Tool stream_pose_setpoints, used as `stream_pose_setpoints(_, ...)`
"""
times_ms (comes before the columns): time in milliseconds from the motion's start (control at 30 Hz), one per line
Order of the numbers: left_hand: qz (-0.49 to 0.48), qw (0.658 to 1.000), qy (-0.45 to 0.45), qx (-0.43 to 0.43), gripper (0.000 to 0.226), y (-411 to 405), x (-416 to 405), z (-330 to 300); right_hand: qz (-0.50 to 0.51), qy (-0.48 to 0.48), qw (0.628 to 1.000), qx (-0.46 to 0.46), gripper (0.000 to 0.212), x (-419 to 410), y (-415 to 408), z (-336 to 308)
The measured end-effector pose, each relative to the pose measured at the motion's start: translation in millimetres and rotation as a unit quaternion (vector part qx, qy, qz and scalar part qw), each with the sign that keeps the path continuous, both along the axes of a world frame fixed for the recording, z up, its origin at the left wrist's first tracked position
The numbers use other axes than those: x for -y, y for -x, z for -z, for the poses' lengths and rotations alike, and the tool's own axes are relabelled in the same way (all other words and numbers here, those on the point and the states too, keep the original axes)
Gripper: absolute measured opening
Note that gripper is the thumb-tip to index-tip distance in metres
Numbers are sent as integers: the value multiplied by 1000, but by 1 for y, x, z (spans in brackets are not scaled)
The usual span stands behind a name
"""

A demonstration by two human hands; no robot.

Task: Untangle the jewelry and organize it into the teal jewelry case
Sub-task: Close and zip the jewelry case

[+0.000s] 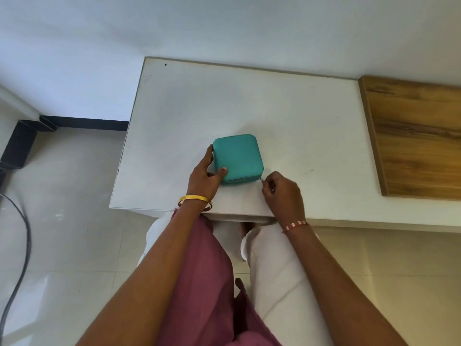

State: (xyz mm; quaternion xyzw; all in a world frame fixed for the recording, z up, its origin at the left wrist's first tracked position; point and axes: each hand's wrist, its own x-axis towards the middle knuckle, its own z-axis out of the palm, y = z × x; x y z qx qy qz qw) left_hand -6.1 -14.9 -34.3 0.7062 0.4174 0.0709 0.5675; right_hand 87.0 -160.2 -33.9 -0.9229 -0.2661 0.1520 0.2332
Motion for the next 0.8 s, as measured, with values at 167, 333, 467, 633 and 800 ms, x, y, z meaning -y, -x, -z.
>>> stream_pose_setpoints(167, 25, 1000, -4, -17, 66, -2, -4, 2, -52, 37, 996, 64, 17, -10, -31, -3)
stream_pose_setpoints(333, 58, 998, -4, -31, 66, -5, -12, 4, -47, 32, 995, 85, 18, -45, -62, -2)
stream_pose_setpoints(467, 91, 995, -24, -36, 66, -5, -17, 3, -85, 54, 990, 96, 21, -73, -78, -5)
stream_pose_setpoints(633, 94, 994, -38, -41, 67, -4, -19, 5, -33, -38, 998, 32, 19, -73, -79, 4)
stream_pose_setpoints(800, 33, 999, 19, 17, 62, 0, -12, 5, 167, -234, 952, -109, 20, -62, -50, 3)
